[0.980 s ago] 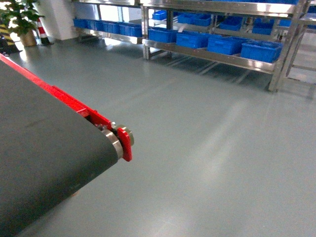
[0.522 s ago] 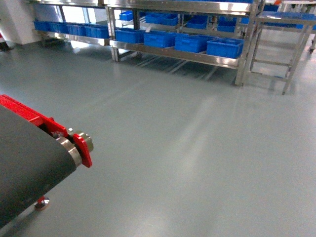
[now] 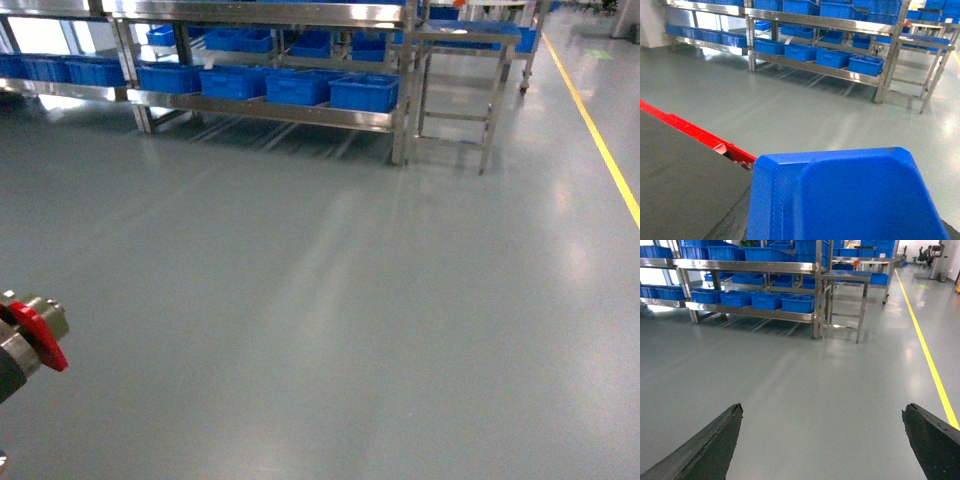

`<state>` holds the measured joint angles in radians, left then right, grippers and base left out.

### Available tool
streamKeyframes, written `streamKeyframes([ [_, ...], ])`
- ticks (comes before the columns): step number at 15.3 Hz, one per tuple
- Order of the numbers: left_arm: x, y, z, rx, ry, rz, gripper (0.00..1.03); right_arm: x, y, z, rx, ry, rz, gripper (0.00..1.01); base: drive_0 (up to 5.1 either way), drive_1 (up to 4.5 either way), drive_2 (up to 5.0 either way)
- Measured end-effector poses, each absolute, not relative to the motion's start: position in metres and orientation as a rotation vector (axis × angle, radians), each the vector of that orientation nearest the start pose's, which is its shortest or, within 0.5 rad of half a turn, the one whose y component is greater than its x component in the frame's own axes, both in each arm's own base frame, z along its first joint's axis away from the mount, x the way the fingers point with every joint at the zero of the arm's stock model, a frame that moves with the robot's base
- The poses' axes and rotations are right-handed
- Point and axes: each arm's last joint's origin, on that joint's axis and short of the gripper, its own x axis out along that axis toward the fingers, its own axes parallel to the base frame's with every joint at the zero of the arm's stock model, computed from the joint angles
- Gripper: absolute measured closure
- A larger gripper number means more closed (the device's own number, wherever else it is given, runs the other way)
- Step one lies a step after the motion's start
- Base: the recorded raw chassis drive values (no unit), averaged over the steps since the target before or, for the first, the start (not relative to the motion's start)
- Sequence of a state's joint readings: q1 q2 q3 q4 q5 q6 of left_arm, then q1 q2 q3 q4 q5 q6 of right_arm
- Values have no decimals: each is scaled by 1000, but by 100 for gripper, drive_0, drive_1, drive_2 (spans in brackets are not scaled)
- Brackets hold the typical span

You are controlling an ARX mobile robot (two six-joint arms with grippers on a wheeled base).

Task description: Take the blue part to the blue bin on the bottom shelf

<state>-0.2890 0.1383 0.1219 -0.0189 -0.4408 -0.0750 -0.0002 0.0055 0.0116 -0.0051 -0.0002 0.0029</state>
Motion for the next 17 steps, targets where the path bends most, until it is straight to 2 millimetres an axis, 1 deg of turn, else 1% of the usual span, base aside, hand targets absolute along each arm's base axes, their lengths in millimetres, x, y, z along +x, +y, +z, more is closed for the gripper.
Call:
streamKeyframes([
  [17,98,-16,193,-63,27,150,59,97,0,167,3,-1,0,3,-160,-160,-160],
])
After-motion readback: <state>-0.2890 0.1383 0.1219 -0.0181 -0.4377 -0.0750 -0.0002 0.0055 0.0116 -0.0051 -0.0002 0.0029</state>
